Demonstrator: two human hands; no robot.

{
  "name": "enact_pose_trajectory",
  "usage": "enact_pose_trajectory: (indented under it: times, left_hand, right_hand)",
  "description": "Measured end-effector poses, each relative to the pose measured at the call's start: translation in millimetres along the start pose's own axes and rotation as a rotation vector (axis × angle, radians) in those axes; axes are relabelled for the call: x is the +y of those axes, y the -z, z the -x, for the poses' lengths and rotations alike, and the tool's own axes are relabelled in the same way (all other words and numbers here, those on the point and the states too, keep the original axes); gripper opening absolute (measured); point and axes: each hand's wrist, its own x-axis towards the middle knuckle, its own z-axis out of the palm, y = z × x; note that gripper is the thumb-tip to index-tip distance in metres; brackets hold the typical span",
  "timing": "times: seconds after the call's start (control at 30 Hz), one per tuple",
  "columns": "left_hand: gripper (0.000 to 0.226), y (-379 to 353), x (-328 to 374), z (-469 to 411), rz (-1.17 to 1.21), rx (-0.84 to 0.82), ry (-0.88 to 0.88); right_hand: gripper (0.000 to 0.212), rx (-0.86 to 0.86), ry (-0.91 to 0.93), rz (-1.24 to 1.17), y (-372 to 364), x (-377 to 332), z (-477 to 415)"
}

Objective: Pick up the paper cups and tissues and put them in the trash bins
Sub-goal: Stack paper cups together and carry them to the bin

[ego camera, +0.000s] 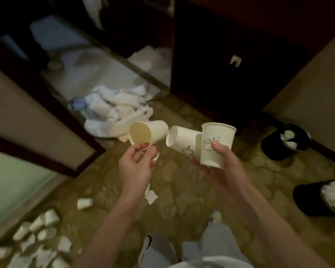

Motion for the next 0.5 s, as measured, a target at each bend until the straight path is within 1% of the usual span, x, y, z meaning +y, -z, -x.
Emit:
enact_pose_trajectory:
  times: [0.07, 0.13, 0.2, 0.3, 0.37, 0.43, 0.5]
  left_hand:
    - [0.021, -37.3, 24.2, 27.7, -0.016, -0.116, -0.056]
    - [0.036, -75.4, 44.0, 52.9, -0.058, -0.249, -0.131]
    - [0.046, -115.3, 56.3, 75.3, -0.090, -0.375, -0.199]
    - [0.041, -179.6, 60.5, 104.8, -0.197, -0.506, -0.304]
    - [0.037, -226.0, 58.3, 124.6, -0.289, -0.555, -0.378]
    - [0.038, -274.7, 52.4, 145.3, -0.356, -0.599, -0.434]
    - [0.040, -319.9, 42.0, 164.3, -0.388, -0.645, -0.455]
  right_hand:
    - [0.065, 0.011, 0.062, -0.071, 14.6, -28.9, 31.0]
    - [0.056, 0.027, 0.132, -0.119, 35.1, -55.4, 57.0]
    - [0.056, 0.058, 0.198, -0.172, 62.0, -81.6, 80.7]
    - [0.064, 0.103, 0.262, -0.291, 111.7, -120.0, 113.4]
    - [0.067, 0.136, 0.301, -0.345, 148.1, -145.2, 134.5]
    - [0.067, 0.170, 0.327, -0.390, 188.8, -169.2, 152.9]
    - [0.066, 0.204, 0.330, -0.431, 231.1, -189.2, 165.0]
